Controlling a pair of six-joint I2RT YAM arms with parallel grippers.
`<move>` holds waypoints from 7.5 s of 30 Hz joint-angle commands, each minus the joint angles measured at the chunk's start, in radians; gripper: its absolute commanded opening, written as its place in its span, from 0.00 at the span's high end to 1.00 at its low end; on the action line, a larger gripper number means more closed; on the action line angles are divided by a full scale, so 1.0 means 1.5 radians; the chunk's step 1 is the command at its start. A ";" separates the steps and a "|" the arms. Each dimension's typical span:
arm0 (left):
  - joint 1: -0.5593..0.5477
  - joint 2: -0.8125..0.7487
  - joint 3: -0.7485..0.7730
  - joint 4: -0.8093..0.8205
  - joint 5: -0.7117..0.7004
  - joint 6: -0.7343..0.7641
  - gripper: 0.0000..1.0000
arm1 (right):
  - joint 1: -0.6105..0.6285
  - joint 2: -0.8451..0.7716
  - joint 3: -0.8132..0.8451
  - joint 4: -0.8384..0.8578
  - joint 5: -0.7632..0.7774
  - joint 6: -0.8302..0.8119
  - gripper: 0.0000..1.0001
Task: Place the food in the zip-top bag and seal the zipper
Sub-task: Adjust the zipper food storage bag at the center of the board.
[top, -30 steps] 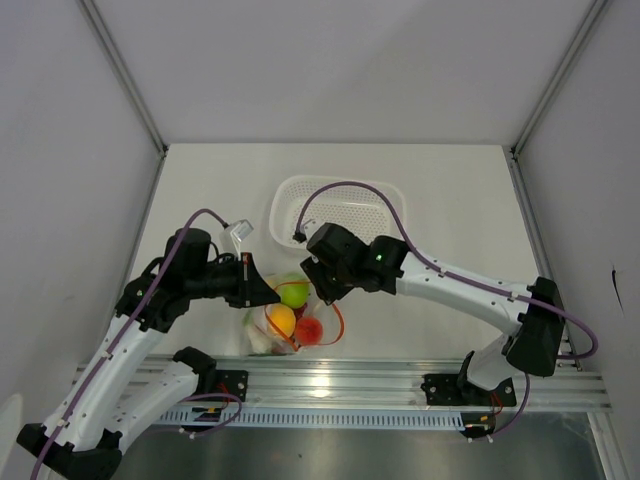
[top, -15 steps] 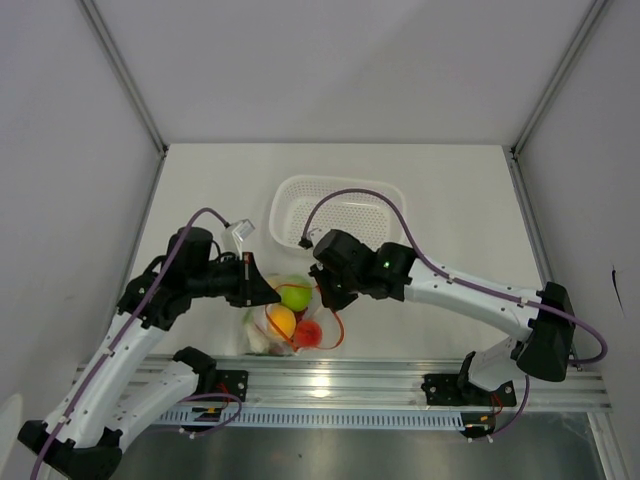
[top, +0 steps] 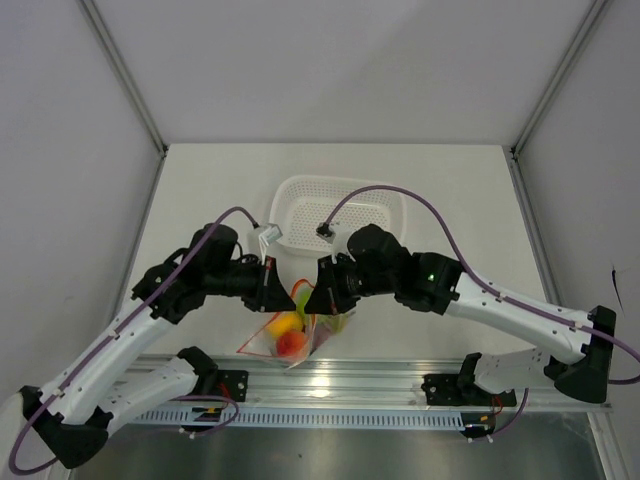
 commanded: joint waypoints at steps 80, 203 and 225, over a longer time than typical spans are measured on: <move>-0.214 0.001 -0.005 -0.007 -0.409 0.100 0.26 | -0.023 0.007 -0.071 0.166 0.123 0.311 1.00; -0.214 -0.106 0.034 0.039 -0.130 0.168 0.99 | -0.279 0.087 0.041 0.069 -0.370 -0.385 0.01; -0.214 -0.140 -0.008 0.051 -0.074 0.161 0.99 | -0.260 0.180 0.046 0.182 -0.529 -0.389 0.04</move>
